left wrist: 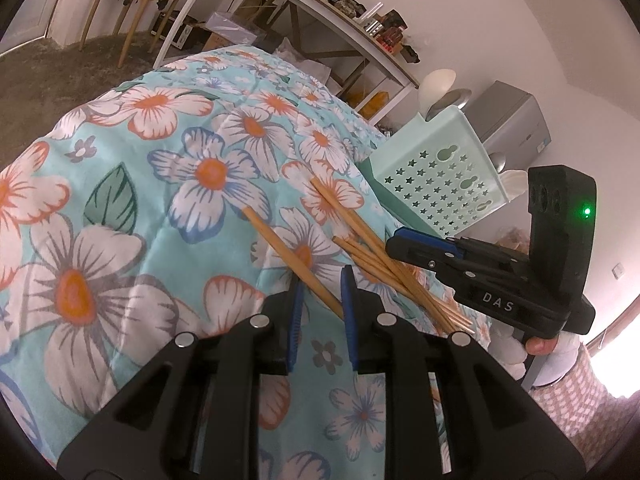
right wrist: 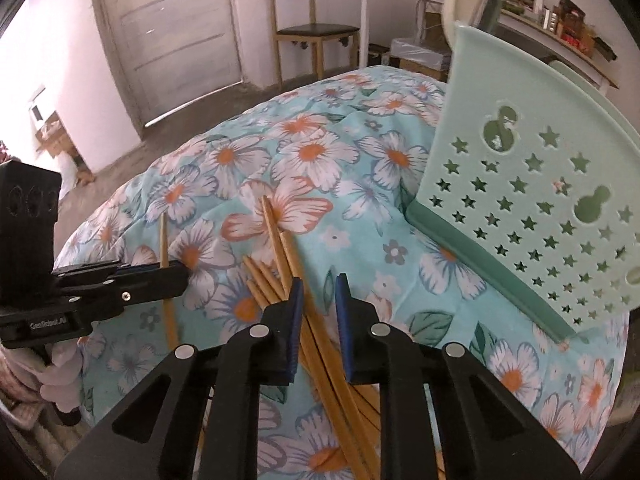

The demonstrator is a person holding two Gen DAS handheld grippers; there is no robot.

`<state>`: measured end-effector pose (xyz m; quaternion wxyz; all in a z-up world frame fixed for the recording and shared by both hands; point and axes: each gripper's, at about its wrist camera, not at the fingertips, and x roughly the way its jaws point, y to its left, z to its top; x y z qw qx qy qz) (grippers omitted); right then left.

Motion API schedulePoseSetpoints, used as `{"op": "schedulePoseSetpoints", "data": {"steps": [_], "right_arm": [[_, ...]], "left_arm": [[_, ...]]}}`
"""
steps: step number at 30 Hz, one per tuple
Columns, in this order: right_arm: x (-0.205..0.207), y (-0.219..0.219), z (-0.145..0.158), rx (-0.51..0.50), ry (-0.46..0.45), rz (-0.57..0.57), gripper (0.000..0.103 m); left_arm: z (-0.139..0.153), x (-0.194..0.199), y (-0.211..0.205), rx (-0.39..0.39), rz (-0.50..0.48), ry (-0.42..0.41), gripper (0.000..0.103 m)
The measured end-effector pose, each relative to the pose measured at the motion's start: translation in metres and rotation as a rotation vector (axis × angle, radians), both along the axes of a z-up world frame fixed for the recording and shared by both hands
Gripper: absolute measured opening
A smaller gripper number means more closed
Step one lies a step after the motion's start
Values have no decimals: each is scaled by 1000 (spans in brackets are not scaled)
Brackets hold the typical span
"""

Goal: Organize utensils

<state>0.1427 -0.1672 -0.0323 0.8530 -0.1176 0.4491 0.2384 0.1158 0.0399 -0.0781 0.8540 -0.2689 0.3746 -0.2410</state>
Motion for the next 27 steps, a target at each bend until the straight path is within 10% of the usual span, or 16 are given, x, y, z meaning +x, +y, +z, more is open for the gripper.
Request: {"op": "schedulePoseSetpoints", "data": {"steps": [9,27], "right_arm": [[1,19,-7,-87,10,78,16],[13,0,7,64,45,-83,12]], "left_arm": [[0,0,0,-2,0,-1,19],[0,3,-1,-42,-17,-9,19]]}}
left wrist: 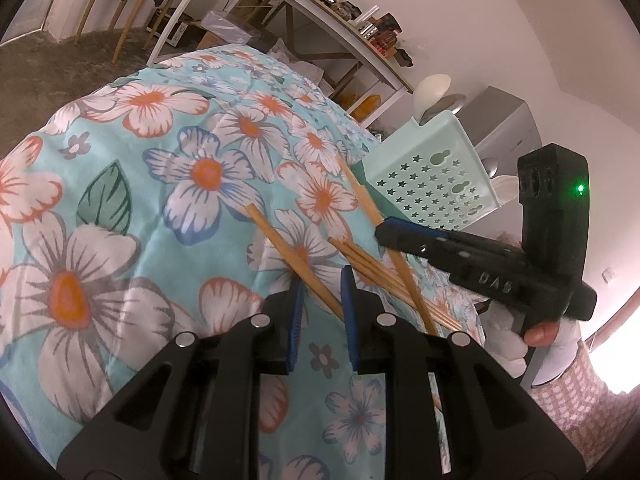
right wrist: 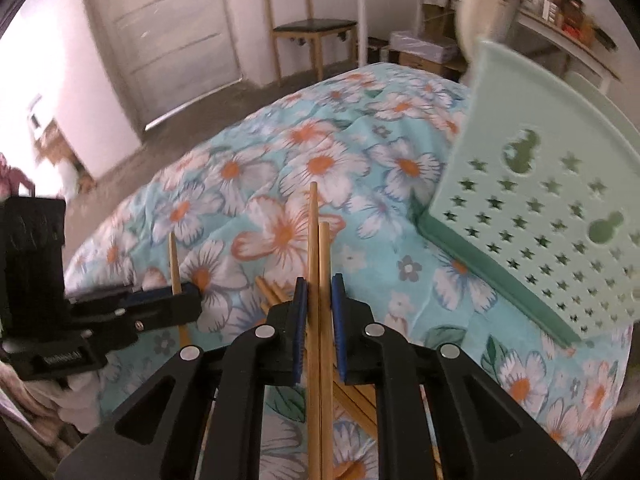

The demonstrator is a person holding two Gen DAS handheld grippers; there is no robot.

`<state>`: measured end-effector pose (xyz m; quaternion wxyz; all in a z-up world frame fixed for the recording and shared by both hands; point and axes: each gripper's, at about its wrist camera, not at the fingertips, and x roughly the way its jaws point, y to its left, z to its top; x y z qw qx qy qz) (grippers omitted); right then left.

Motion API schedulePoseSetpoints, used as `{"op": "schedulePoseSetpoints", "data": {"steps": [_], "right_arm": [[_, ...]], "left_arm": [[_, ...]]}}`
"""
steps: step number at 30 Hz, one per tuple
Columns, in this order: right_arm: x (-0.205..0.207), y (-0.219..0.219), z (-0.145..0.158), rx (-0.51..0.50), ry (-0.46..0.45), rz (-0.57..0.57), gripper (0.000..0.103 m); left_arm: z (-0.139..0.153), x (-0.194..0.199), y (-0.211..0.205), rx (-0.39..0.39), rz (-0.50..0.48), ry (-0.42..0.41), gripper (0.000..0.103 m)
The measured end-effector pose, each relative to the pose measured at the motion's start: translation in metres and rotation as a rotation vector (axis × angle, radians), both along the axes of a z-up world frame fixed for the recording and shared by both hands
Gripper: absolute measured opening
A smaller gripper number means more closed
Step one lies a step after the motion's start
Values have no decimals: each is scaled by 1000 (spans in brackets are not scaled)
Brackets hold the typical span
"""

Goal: Organize utensils

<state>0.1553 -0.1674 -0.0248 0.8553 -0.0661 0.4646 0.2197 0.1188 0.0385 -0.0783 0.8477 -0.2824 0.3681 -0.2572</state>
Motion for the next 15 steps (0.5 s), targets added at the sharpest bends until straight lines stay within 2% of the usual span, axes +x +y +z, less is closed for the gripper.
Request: {"op": "schedulePoseSetpoints", "data": {"steps": [7,15], "right_arm": [[-10,-28,8,102,16,-138,12],[-27,-67,7,294,22,-285,12]], "left_arm": [[-1,5,-4,9,-19,-1,19],[-2,7,-8,6,-44,-10,19]]}}
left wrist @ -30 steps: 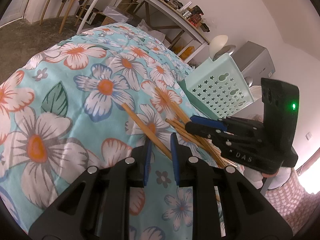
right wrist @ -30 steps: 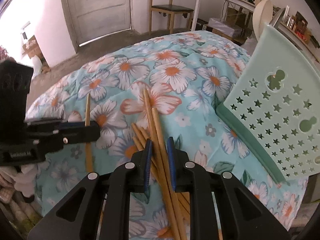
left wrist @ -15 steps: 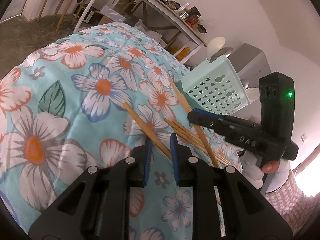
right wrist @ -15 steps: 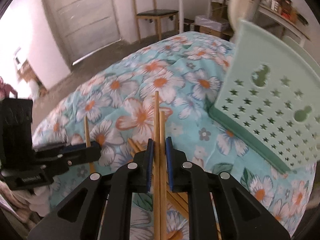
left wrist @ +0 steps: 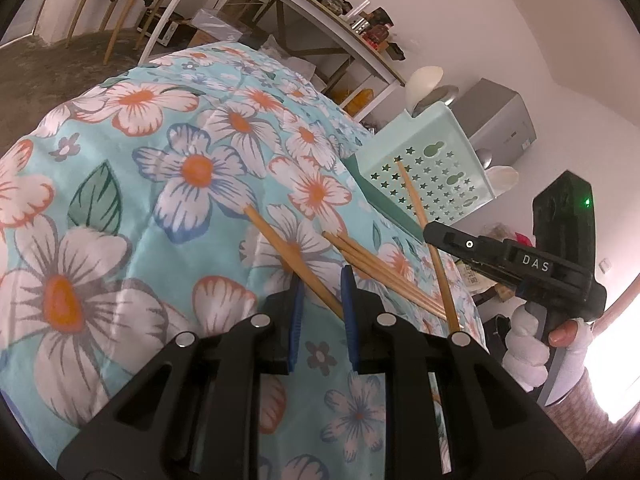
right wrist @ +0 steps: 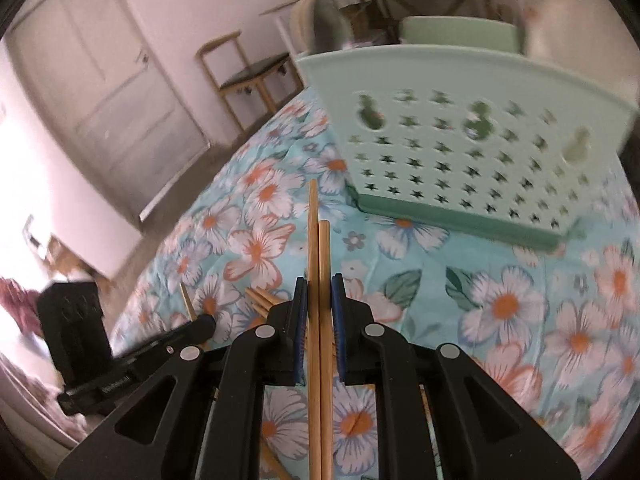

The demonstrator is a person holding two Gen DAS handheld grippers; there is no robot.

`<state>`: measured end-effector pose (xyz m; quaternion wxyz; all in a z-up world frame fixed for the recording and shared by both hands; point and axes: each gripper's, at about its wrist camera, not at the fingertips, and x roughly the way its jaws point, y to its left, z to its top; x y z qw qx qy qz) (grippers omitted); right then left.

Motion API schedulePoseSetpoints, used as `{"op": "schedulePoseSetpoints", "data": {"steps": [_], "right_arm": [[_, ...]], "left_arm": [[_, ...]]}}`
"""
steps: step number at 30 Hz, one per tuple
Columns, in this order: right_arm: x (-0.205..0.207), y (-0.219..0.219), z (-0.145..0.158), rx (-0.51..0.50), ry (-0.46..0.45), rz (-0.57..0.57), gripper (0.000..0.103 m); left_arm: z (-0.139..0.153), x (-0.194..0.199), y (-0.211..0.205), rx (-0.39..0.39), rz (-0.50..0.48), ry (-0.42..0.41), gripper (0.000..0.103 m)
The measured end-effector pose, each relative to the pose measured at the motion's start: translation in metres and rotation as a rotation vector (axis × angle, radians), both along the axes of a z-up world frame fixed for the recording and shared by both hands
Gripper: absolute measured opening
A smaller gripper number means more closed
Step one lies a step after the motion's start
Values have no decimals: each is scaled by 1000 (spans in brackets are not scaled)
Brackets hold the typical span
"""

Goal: Organize utensils

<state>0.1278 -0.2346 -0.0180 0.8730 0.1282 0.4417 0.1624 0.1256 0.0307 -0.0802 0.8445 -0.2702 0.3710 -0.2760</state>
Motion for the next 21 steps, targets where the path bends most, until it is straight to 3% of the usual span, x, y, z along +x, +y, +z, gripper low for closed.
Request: {"op": "schedulePoseSetpoints", "data": {"steps": [3,13,16,21], "right_arm": [[-7,-12,-7,60,-4,-48,12],[-43,-53,-2,107,-35,-138,12],[-46,-72,-10,129,10,-187,12],[-46,-96,-19,282,29,-207,13]], "left_arm": [[0,-1,-1,15,-10,-6,19],[-1,-6,3,18,32,-7,19],[-1,-5,2,27,33,-5,19],[-1,-5,1,39,34,-2,20]]}}
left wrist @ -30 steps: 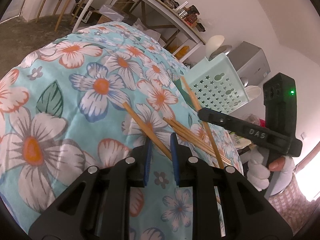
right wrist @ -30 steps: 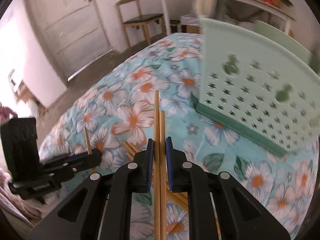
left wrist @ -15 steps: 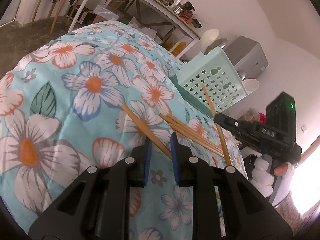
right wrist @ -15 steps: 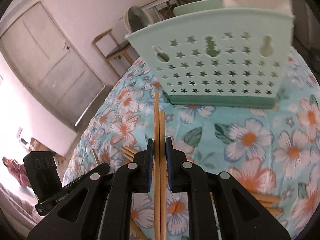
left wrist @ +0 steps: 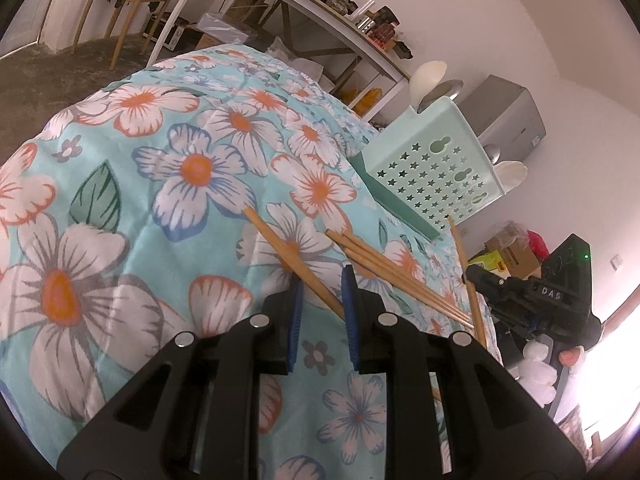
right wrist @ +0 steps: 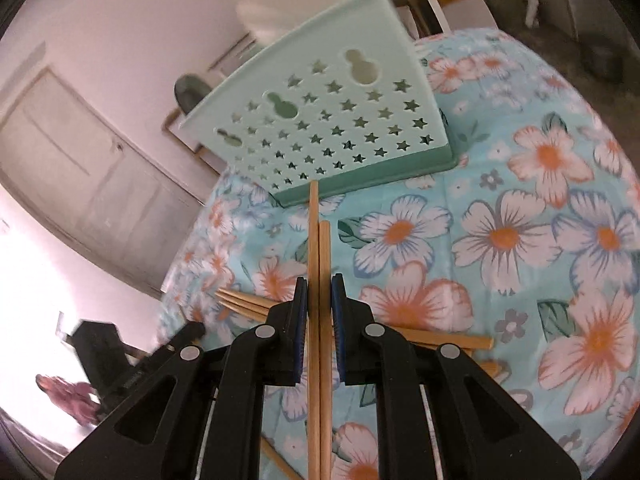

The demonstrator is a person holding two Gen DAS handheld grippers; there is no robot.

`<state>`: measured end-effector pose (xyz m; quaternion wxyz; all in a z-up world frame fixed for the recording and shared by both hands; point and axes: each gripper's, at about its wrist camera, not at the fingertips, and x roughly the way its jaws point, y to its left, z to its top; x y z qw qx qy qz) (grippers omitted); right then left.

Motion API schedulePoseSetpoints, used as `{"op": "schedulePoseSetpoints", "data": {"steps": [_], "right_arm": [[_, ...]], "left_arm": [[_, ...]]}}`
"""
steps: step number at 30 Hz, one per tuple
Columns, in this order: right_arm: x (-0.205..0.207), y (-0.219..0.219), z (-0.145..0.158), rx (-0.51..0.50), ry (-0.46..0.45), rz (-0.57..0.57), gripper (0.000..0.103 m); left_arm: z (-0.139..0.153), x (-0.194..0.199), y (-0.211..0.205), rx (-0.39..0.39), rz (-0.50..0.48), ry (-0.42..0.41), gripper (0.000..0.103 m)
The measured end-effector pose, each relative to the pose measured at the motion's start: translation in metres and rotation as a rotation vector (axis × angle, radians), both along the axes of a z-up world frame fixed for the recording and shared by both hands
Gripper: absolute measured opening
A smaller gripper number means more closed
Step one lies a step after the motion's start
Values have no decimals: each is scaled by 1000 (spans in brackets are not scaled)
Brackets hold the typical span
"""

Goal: Organize utensils

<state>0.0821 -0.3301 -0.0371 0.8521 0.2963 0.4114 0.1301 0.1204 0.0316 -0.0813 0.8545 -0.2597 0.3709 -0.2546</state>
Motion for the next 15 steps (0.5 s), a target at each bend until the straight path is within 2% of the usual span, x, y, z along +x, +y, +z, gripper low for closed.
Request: {"op": "schedulePoseSetpoints", "data": {"steps": [3,6,11,15], "right_arm": [[4,-7,2,34,-18,-11,14],[7,-13,4,15,-18,-31,14],[13,-21,-3,-4,39,-69,14],[22,-18,-9,-8,87,-44,14]], "left_arm": [[0,0,-1,4,1,0,20],[1,0,-1,3,3,0,20],[1,0,-1,2,2,0,20],[1,0,-1,0,2,-1,20]]}}
